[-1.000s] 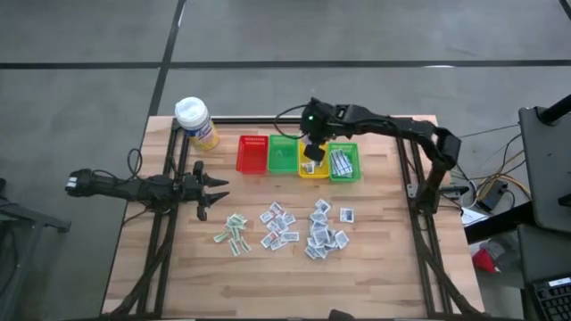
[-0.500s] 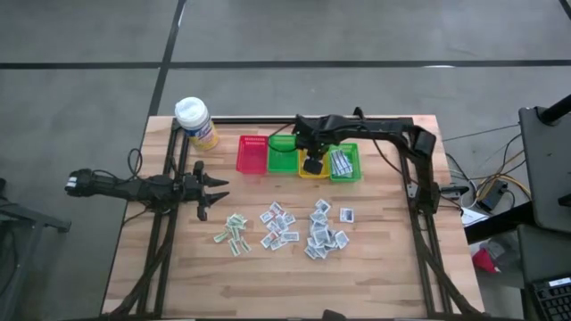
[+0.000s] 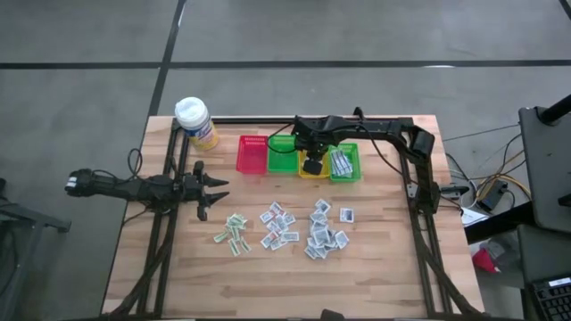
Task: Pick & Place First Aid Supplies
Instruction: Put the blue alcohol pad into the yellow bin
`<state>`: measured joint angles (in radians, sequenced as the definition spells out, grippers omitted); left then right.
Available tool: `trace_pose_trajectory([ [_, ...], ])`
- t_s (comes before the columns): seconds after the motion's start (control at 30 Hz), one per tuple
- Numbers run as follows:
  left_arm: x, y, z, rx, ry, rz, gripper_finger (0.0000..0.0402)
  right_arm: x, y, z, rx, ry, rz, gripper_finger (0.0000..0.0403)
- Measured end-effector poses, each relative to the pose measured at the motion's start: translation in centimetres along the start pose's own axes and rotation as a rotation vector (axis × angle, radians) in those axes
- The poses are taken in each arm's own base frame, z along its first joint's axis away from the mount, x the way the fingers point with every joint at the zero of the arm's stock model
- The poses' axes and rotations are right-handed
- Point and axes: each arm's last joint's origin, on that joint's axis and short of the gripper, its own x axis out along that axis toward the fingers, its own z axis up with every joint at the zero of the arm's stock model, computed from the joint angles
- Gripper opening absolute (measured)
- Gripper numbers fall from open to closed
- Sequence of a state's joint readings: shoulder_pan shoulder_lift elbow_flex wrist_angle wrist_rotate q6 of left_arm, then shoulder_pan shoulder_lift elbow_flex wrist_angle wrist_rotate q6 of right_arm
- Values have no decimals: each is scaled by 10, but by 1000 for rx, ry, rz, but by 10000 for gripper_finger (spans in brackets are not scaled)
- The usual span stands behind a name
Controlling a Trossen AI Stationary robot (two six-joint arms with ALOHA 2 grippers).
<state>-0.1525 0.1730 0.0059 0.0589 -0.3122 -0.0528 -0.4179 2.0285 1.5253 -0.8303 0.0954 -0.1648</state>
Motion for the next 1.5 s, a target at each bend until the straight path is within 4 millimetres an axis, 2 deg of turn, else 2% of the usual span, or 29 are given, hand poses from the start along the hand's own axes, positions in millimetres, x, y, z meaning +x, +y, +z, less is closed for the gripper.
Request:
trace_pose_trajectory([
  [0.23,0,0,0,0,0,0,158,-2,0,0,-12,-2,-1,89],
  [0.33,0,0,0,0,0,0,158,-10,0,2,-37,-14,-2,114],
  [0.57,0,0,0,0,0,0,158,-58,12,-5,-25,-32,7,139],
  [0.77,0,0,0,1,4,0,158,-109,40,-23,-65,-93,93,138],
  [0.97,0,0,-1,1,8,0,158,-138,73,-48,-152,-154,150,128],
  [1.2,1,0,-1,2,12,1,158,-142,103,-84,-52,-113,195,128],
  [1.5,1,0,-1,3,14,1,158,-114,124,-120,173,41,191,152],
])
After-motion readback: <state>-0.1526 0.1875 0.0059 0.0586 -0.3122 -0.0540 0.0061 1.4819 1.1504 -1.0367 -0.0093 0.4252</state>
